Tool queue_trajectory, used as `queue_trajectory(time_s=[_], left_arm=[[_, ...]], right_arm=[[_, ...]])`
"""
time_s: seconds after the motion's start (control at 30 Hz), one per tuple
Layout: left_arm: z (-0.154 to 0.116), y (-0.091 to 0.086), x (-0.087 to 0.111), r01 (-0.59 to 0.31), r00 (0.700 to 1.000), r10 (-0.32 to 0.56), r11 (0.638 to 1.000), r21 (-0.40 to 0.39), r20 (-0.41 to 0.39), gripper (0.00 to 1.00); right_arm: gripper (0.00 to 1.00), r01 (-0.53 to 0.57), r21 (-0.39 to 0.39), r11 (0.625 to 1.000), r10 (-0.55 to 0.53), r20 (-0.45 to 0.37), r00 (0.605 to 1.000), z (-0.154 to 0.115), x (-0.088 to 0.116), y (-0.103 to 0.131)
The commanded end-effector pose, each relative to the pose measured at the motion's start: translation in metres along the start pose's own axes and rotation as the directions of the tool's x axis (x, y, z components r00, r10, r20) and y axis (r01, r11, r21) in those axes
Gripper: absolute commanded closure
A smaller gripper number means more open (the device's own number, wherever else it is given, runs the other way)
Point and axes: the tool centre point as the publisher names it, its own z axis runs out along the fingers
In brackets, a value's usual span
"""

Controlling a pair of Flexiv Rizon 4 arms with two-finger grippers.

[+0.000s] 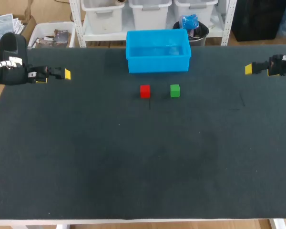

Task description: Use the left arm to pick the red cube and place it into the blue plastic box first, then use the right arm to grasp the green cube and put it into the same blue plastic box after the first action is fully finished.

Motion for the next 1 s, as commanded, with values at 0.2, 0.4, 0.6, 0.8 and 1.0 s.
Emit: queue_trajectory(time_s=[0.2,0.4,0.6,0.8,1.0], left_arm=[[0.0,-0.001,-0.001,0.001,1.0,-0.001,1.0,-0.004,-0.004,0.0],[0.0,-0.001,-0.001,0.001,1.0,-0.001,1.0,-0.004,-0.004,0.0],[0.0,-0.001,-0.001,0.001,1.0,-0.001,1.0,-0.004,-0.004,0.0],[0.0,-0.001,-0.001,0.001,1.0,-0.001,1.0,-0.004,-0.004,0.0],[0.012,-0.008,-0.004,0.005,0.999,-0.006,1.0,-0.016,-0.032,0.0]], right_arm=[[0.0,0.0,0.002,1.0,0.0,-0.001,1.0,0.001,0.0,0.0],[0.0,0.0,0.002,1.0,0.0,-0.001,1.0,0.001,0.0,0.0],[0.0,0.0,0.002,1.0,0.0,-0.001,1.0,0.001,0.0,0.0],[0.0,0.0,0.002,1.0,0.0,-0.001,1.0,0.001,0.0,0.0],[0.0,0.0,0.002,1.0,0.0,-0.001,1.0,0.001,0.0,0.0]])
